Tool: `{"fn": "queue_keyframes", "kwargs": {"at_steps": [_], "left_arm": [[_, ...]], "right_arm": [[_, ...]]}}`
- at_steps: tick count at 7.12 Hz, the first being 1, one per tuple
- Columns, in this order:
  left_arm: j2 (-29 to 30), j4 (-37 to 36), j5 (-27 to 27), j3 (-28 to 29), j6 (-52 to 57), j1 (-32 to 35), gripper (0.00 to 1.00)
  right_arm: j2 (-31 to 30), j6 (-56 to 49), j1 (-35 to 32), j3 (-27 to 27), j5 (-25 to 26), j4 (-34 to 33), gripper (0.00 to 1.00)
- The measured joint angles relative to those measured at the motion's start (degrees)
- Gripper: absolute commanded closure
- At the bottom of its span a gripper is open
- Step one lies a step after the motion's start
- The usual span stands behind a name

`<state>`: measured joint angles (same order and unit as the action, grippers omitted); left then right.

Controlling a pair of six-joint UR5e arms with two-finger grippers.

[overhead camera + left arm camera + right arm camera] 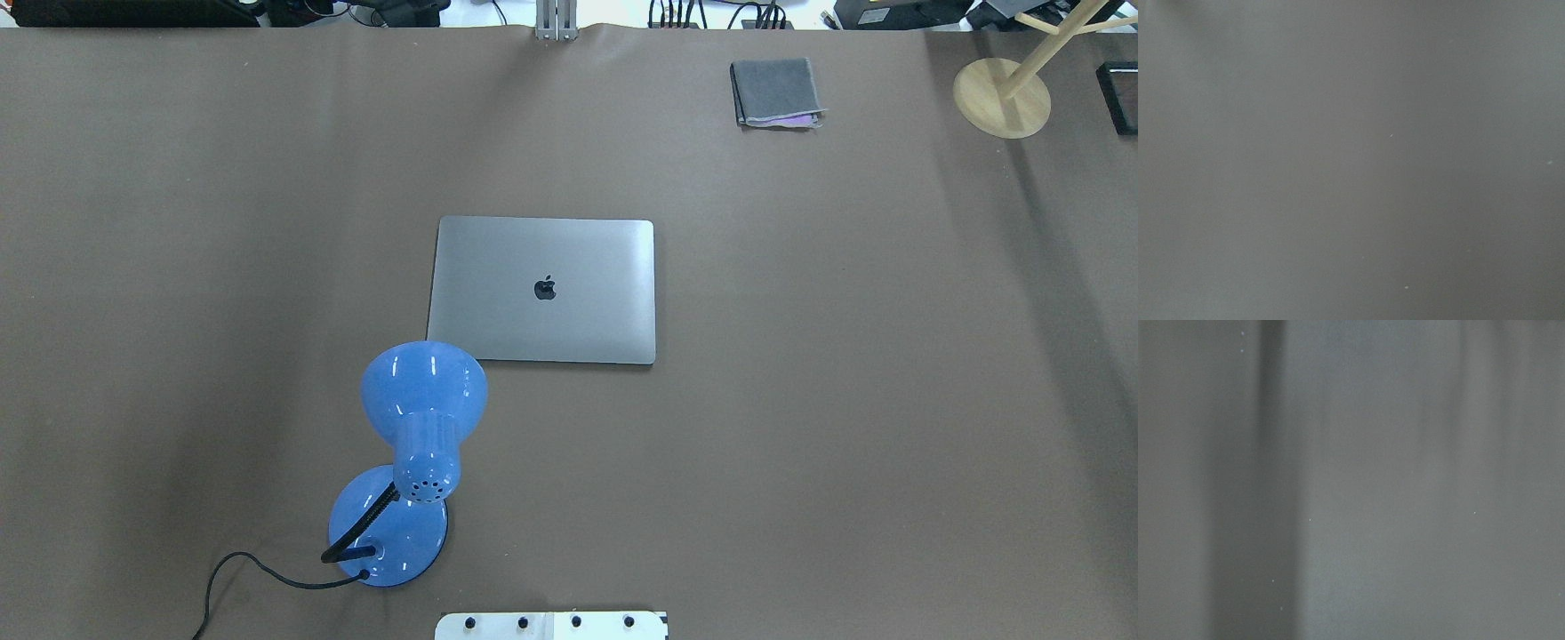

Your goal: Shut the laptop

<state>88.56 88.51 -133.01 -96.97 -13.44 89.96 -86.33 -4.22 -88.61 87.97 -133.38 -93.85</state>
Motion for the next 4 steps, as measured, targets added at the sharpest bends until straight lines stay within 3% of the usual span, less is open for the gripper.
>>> {"fn": "queue_keyframes", "kwargs": {"at_steps": [4], "left_arm": [[-0.5, 1.2, -0.9, 1.4, 0.3, 0.0, 0.02]], "right_arm": [[-2.2, 0.1, -1.1, 4.0, -2.3, -3.9, 0.0]]}}
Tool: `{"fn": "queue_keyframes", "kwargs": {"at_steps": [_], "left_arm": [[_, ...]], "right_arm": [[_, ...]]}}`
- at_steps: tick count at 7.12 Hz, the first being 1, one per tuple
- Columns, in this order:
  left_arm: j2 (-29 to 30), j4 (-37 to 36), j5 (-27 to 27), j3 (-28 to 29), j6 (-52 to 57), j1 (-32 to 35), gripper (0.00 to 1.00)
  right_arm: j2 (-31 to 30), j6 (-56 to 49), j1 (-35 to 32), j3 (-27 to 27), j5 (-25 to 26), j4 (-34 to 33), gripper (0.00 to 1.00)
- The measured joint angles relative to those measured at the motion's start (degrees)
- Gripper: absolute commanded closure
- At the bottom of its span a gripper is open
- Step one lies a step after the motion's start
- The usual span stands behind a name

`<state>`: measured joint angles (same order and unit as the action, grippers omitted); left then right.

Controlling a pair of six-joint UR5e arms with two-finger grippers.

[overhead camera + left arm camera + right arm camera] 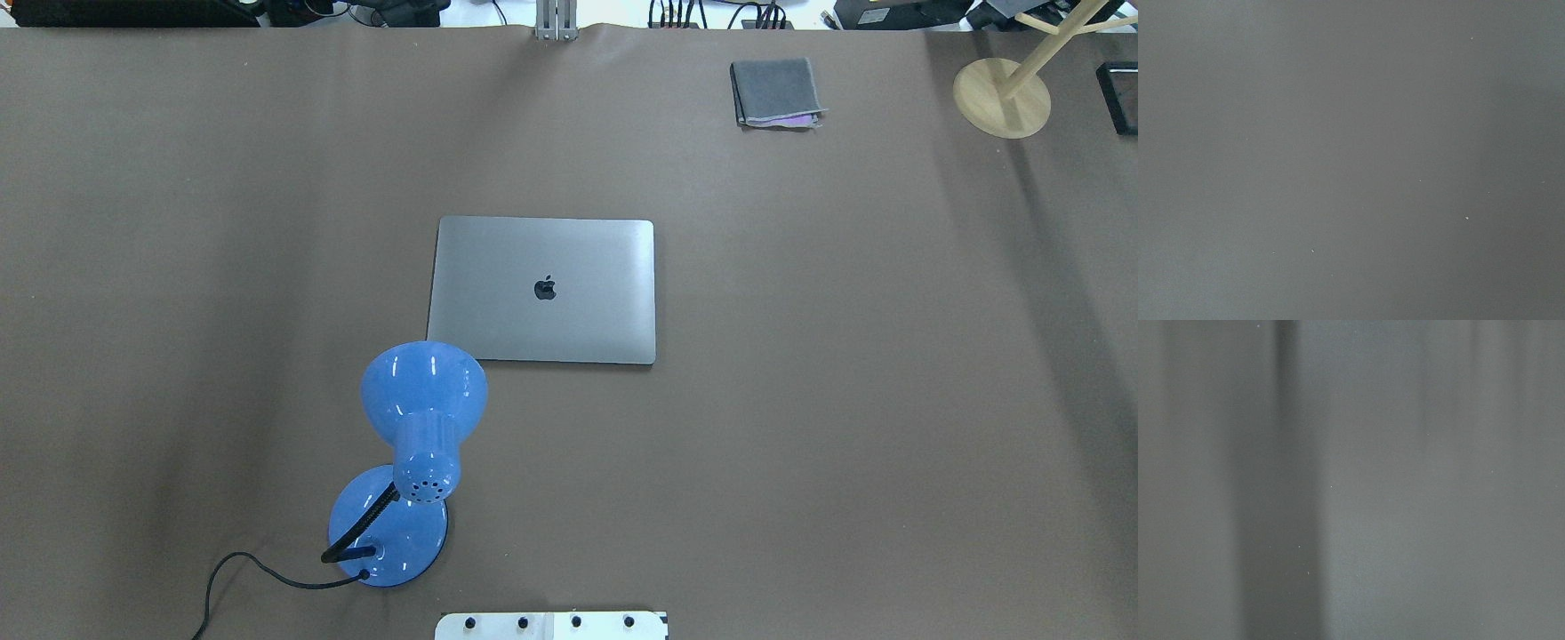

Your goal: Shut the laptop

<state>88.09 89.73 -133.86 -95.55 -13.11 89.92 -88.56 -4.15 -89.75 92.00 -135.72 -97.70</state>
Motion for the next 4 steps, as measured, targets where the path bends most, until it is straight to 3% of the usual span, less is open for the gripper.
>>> {"fn": "queue_keyframes", "kwargs": {"at_steps": [4], "left_arm": [[0.1, 1.6, 0.3, -0.1, -0.3, 0.0, 0.02]], "right_arm": [[0.5, 0.1, -0.2, 0.2, -0.5, -0.1, 0.0]]}}
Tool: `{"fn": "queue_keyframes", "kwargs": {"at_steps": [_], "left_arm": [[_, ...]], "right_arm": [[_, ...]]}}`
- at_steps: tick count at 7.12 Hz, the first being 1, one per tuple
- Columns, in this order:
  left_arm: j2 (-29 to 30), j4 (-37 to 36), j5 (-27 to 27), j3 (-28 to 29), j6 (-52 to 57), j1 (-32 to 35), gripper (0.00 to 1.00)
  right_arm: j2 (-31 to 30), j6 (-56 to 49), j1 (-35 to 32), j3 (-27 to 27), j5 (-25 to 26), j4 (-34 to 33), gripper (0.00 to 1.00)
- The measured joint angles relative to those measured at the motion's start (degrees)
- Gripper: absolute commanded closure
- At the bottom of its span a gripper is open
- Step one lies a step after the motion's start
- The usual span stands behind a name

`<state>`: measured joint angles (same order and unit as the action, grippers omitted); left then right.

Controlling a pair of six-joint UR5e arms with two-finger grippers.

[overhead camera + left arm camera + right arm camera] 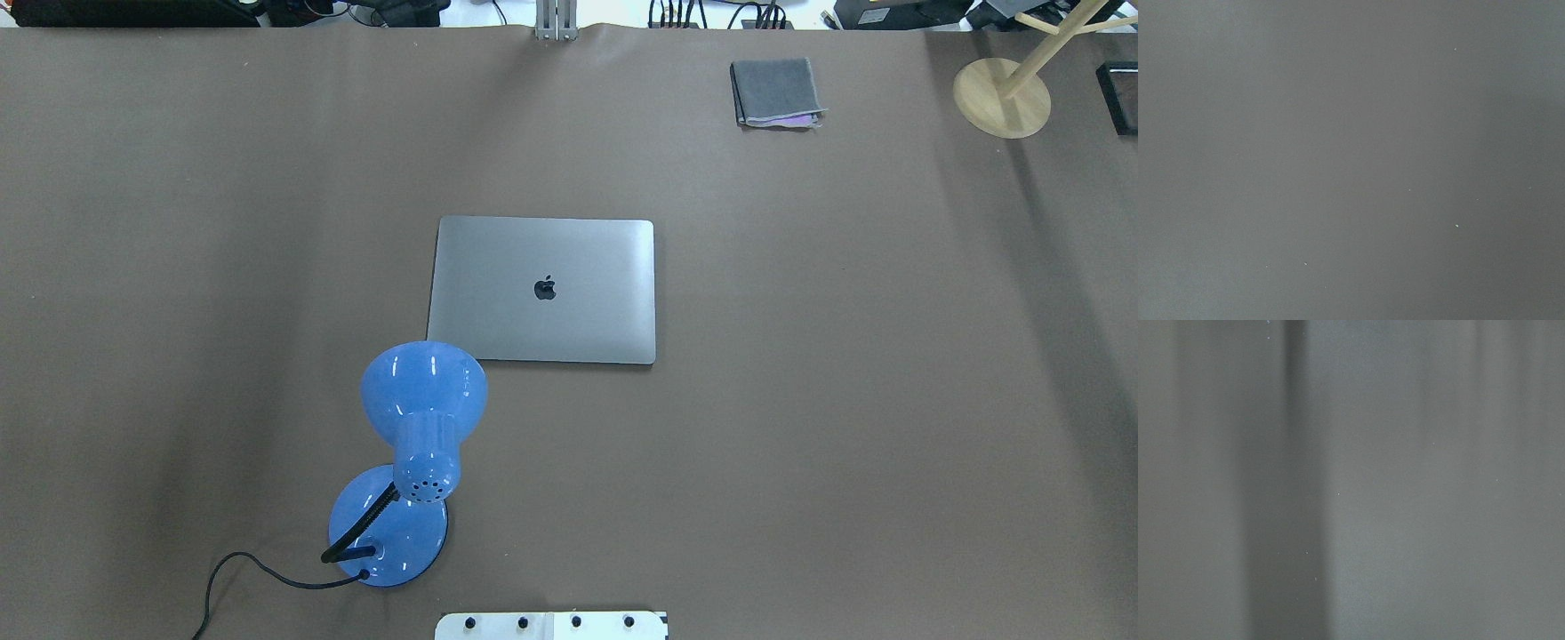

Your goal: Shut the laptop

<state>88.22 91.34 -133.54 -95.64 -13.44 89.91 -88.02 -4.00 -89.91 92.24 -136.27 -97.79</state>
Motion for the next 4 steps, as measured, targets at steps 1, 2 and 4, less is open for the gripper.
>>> {"fn": "queue_keyframes", "kwargs": {"at_steps": [1, 2, 4], "left_arm": [[0.0, 0.0, 0.1, 0.0, 0.0, 0.0, 0.02], [0.0, 0.0, 0.2, 0.1, 0.0, 0.0, 0.02], [-0.1, 0.0, 0.2, 0.1, 0.0, 0.0, 0.02]], "right_arm": [[-0.1, 0.1, -0.1, 0.3, -0.2, 0.0, 0.0], [-0.1, 0.1, -0.2, 0.4, -0.3, 0.0, 0.0], [-0.1, 0.1, -0.3, 0.7, -0.4, 0.0, 0.0]]}}
